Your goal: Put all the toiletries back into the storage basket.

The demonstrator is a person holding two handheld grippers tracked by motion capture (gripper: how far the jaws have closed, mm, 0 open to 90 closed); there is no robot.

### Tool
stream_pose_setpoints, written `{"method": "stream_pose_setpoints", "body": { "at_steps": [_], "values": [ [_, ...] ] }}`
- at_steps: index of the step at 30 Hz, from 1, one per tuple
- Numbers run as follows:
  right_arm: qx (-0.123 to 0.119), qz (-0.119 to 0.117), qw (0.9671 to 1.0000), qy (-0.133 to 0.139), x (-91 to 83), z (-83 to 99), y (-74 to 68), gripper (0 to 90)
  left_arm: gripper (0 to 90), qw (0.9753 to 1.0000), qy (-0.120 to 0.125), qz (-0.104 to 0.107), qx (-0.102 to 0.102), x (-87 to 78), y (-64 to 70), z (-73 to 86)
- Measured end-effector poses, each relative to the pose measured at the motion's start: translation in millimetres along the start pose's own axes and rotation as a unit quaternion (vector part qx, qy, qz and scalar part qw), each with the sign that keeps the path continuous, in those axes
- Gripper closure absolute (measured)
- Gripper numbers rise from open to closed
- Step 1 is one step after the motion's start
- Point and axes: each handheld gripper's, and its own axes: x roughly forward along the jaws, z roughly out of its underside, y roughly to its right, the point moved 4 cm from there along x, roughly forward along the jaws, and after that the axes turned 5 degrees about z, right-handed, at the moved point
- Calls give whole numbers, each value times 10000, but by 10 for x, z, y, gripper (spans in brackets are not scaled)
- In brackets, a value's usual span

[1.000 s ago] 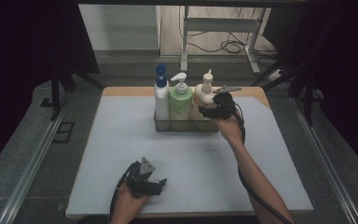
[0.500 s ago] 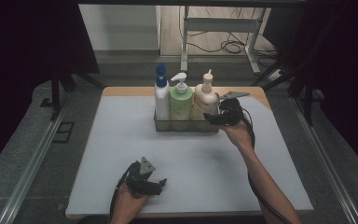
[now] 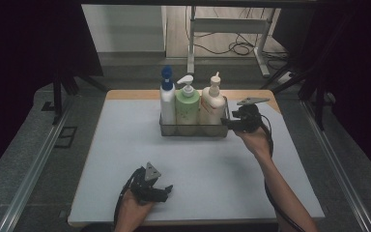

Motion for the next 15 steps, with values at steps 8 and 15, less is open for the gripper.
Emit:
{"method": "stream_pose_setpoints", "body": {
  "at_steps": [8,15],
  "values": [
    [141,92,9997,-156,90,31,112,763,131,10000,-8,-3,7,-1,-1,1],
    [125,136,9997,-147,220,-9,120,895,131,10000,-15,-7,8,-2,-2,1]
  ]
}}
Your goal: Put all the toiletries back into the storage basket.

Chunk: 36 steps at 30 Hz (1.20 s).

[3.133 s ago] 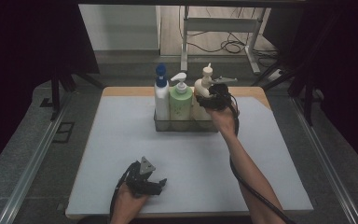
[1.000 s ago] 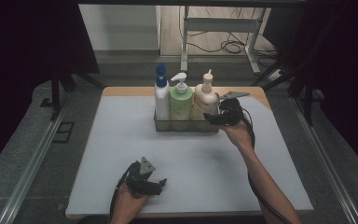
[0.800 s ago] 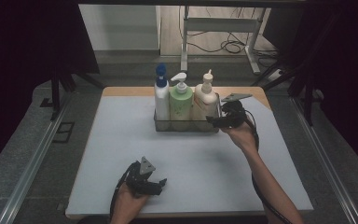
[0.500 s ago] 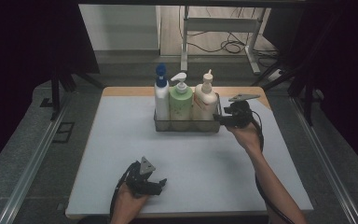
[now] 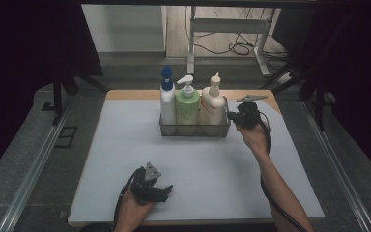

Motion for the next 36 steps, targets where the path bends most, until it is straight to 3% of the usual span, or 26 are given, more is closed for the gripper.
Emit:
{"method": "stream_pose_setpoints", "body": {
  "at_steps": [12,19,29,36],
  "values": [
    [-156,111,9995,-267,250,-15,-67,897,131,10000,7,7,-7,1,1,0],
    [-96,120,9990,-430,352,32,-64,896,131,10000,5,5,1,1,0,0],
    [-17,56,9985,-547,423,101,-61,896,131,10000,6,5,-1,1,0,0],
    [-123,-43,9983,-574,435,94,-145,895,131,10000,4,5,1,1,-1,0]
  ]
}}
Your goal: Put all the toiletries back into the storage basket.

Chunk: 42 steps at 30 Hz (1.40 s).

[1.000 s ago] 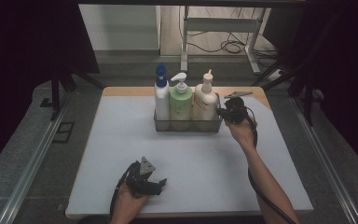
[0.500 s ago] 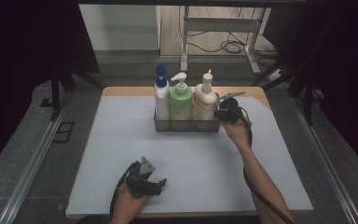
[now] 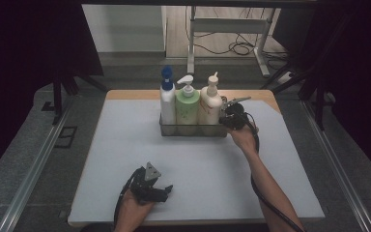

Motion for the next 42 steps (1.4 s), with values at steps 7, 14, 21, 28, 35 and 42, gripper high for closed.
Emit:
{"method": "stream_pose_setpoints", "body": {
  "at_steps": [7,14,21,28,35,42],
  "values": [
    [-104,-110,9999,-8,12,-22,-89,894,131,10000,1,2,-3,0,0,0],
    [-216,-136,9997,13,8,-45,-148,888,131,10000,10,5,-11,1,2,-1],
    [-128,-215,9996,146,-59,-123,-134,893,131,10000,10,8,-14,2,1,0],
    [-86,-290,9994,150,-123,-140,-167,895,130,10000,9,5,-11,3,-1,0],
    [-144,-344,9992,135,-140,-137,-198,895,130,10000,8,8,-14,3,-1,0],
    [-123,-365,9991,172,-134,-125,-183,873,130,10000,2,5,-9,2,-1,0]
  ]
}}
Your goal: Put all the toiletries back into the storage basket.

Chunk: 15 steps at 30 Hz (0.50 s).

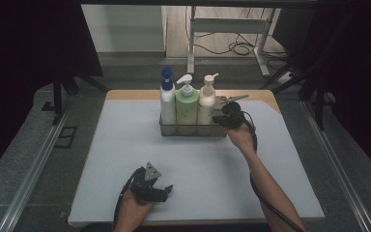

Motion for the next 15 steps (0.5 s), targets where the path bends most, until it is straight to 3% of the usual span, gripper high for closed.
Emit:
{"method": "stream_pose_setpoints", "body": {
  "at_steps": [9,15],
  "values": [
    [182,235,9996,-23,82,-31,144,864,130,10000,0,-1,3,0,0,0],
    [297,265,9992,-50,155,-78,206,861,130,10000,1,-1,0,0,0,0]
  ]
}}
